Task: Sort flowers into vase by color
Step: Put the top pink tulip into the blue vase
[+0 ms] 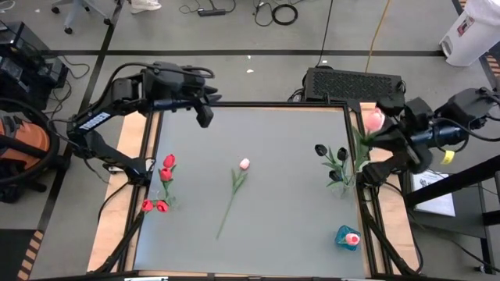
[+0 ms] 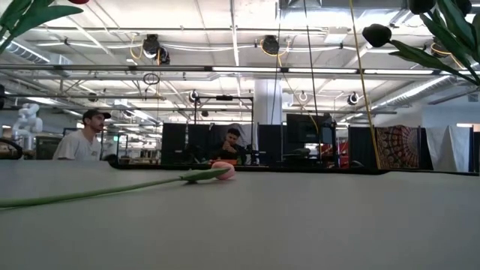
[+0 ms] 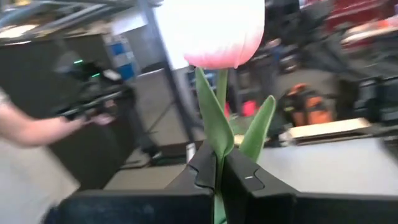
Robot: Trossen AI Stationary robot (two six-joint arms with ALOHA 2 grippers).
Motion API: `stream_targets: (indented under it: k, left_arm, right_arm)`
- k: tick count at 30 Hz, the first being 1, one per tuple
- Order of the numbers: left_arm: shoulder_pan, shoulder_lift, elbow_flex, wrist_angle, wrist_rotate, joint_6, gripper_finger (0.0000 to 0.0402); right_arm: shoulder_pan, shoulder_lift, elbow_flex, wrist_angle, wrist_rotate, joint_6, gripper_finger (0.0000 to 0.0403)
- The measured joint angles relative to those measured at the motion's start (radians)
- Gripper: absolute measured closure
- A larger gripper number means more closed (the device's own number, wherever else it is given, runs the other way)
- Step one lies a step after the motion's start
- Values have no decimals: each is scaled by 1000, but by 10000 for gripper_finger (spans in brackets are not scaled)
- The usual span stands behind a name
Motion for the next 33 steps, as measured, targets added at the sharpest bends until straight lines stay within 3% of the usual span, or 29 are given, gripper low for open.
stream_targets:
  k: [5, 11, 16, 22, 33]
  left_arm:
    - [0, 0, 0, -90, -64, -42, 290]
    - [0, 1, -13, -96, -97, -108, 290]
    - [0, 9, -13, -94, -100, -159, 290]
    - [-1, 13, -13, -93, -103, -219, 290]
    - [-1, 28, -13, -86, -125, -315, 290]
  right_arm:
    - [21, -8, 0, -74, -113, 51, 402]
    - [61, -11, 0, -231, -112, 58, 402]
    - [91, -43, 0, -237, -115, -5, 402]
    - [106, -146, -1, -227, -184, -35, 402]
    - [91, -373, -9, -301, -215, -140, 402]
